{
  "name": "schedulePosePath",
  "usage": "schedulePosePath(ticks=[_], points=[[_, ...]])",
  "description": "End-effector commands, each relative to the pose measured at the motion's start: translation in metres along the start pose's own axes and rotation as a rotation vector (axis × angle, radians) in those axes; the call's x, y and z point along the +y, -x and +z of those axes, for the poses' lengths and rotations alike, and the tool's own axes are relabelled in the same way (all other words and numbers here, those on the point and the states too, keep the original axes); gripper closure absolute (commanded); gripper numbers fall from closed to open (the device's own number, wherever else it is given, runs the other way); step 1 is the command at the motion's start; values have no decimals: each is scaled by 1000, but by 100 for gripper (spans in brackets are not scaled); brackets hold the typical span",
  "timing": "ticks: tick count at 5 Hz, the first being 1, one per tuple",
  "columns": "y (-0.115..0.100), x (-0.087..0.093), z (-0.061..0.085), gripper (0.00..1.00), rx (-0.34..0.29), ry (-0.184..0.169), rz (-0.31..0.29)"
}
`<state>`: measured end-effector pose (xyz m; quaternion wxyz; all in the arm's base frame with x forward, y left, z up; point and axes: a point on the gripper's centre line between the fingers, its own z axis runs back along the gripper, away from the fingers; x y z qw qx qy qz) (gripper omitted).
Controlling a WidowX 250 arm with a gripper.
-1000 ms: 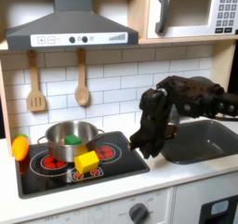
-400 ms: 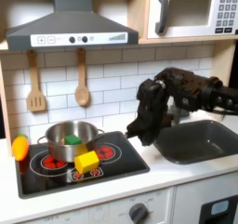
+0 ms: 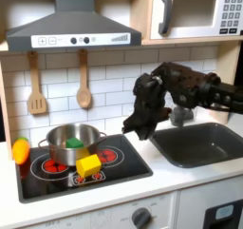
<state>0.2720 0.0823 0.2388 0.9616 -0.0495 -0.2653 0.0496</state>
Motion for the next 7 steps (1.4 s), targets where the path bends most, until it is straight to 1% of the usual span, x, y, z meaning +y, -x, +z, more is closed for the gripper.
schedulePosePath(ticks=[1, 2, 3, 4, 6, 7], points=[[-24, 2, 10, 100, -37, 3, 20], [-34, 5, 8, 100, -41, 0, 20], [-47, 7, 13, 100, -80, -5, 30], [-49, 7, 20, 100, -99, 6, 35], [-54, 10, 27, 100, -128, 28, 50], [-54, 12, 30, 100, -138, 27, 58]])
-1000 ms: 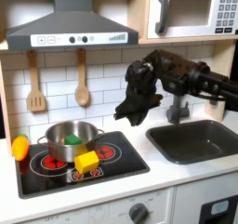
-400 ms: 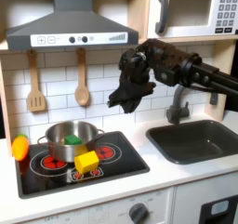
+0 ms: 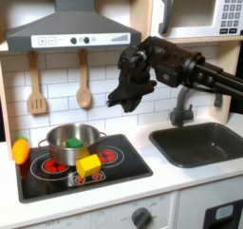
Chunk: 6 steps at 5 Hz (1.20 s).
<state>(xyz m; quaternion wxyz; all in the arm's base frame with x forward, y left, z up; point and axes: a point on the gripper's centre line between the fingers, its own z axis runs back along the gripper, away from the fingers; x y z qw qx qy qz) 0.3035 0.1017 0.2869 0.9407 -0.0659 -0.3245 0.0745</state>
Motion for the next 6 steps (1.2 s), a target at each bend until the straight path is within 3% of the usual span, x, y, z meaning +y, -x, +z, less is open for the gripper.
schedulePosePath(ticks=[1, 3, 5, 6], points=[[-8, 1, 6, 100, -44, 14, 13], [-31, 2, 1, 100, -131, 31, 26], [-56, 7, -9, 100, -178, 24, 33], [-63, 9, -6, 100, -191, 33, 45]])
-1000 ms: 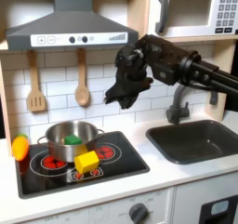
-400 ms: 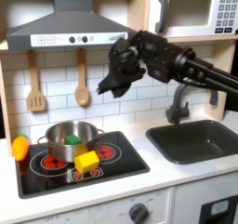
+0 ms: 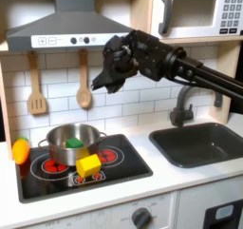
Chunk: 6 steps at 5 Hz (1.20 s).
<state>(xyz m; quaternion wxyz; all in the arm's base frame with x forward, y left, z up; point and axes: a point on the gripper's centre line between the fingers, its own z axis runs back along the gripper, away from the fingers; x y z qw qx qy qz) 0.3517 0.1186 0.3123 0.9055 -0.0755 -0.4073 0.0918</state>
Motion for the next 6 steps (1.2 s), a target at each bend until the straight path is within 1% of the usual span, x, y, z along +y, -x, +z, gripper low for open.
schedulePosePath(ticks=[1, 2, 3, 4, 5, 6], points=[[-10, -3, 7, 100, -20, 26, 9], [-8, -7, 15, 100, -20, 50, 12], [-12, -6, 17, 100, -34, 62, 20], [-18, -6, 21, 100, -74, 69, 30], [-23, -6, 16, 100, -140, 82, 48], [-26, -1, 13, 100, -174, 83, 56]])
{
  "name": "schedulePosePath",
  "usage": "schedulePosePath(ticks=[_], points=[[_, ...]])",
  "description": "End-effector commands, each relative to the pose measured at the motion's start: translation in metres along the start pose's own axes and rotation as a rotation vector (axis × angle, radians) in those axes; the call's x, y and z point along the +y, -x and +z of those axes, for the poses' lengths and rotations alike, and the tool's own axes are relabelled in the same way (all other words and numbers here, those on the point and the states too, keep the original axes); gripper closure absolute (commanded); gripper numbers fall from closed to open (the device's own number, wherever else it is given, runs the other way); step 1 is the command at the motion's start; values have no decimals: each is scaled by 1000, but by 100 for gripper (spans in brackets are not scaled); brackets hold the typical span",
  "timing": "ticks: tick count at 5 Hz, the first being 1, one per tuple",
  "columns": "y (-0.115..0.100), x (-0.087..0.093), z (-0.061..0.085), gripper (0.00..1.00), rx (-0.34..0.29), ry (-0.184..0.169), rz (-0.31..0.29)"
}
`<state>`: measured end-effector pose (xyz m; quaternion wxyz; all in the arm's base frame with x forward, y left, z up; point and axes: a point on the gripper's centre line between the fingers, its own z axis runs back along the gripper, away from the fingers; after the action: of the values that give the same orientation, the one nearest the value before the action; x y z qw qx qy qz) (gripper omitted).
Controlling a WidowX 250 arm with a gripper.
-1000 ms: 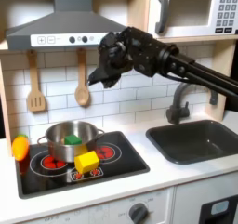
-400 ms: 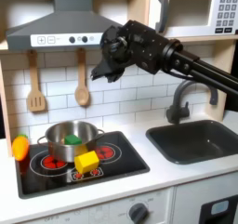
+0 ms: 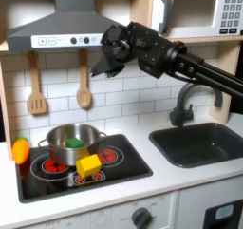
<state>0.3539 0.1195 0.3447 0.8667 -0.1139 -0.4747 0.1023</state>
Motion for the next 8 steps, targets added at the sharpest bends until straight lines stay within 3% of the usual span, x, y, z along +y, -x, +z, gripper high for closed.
schedulePosePath(ticks=[1, 2, 4, 5, 6, 7, 8], points=[[-9, 7, -6, 100, -28, 4, 17], [-16, 7, -3, 100, -34, 2, 24], [-21, 11, -7, 100, 15, -26, 26], [-26, 13, 9, 100, -19, -35, 29], [-22, 10, 11, 100, -31, -15, 45], [-28, 4, 26, 100, -76, -9, 35], [-29, 3, 26, 100, -81, -2, 38]])
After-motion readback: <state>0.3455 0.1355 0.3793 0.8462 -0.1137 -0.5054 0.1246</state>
